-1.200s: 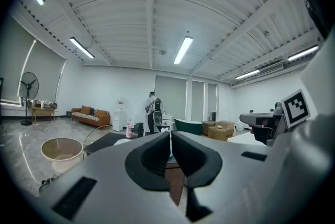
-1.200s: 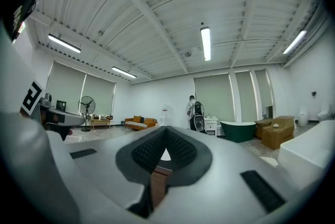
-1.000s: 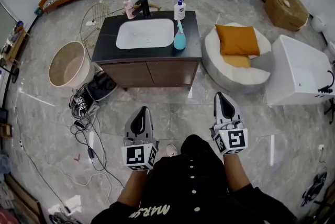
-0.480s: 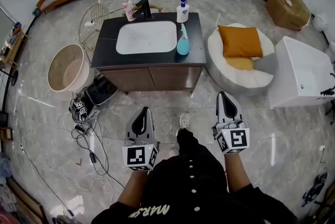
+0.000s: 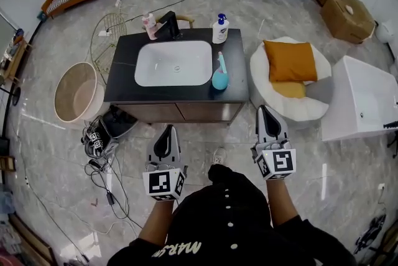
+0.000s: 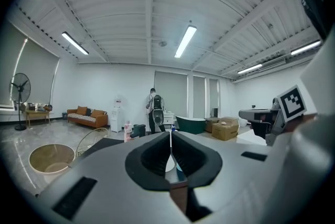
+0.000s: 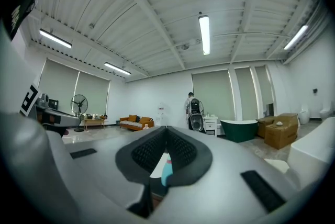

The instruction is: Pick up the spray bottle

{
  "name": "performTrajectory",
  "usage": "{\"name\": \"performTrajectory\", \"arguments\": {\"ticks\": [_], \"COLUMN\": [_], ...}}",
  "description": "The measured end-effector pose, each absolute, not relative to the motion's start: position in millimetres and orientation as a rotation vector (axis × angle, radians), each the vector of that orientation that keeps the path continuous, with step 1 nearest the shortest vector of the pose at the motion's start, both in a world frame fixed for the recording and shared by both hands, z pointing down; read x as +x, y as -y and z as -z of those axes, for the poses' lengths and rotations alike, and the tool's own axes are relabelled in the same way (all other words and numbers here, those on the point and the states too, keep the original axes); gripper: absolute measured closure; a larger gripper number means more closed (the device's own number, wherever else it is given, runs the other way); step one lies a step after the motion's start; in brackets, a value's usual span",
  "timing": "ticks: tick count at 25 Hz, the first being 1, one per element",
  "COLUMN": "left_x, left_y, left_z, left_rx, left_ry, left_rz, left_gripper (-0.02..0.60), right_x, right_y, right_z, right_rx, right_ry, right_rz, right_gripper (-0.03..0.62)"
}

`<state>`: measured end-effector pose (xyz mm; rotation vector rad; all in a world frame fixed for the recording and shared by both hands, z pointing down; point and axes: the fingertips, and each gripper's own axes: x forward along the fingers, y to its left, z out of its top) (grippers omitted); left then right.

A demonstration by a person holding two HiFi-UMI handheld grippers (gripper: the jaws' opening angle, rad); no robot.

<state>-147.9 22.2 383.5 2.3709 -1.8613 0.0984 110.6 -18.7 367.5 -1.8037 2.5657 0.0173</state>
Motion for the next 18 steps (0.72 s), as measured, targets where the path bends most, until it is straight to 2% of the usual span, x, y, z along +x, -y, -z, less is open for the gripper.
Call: {"name": "performTrajectory", "arguments": {"ticks": [9, 18], "left_x": [-129, -125], "left_y": [84, 127], "left_z": [-367, -370], "left_rx": [2.368, 2.358], "left_ry": [1.9, 1.904], "left_rz": [-0.071, -0.092], "left_gripper": [0.565, 0.565], "right_x": [126, 117], "right_y": [127, 174], "right_z": [-358, -371], "right_rx": [-1.763, -1.701], "right_ry": [-2.583, -2.653], "right_rz": [-0.021, 0.034], "right_gripper": [0.599, 0.599]}}
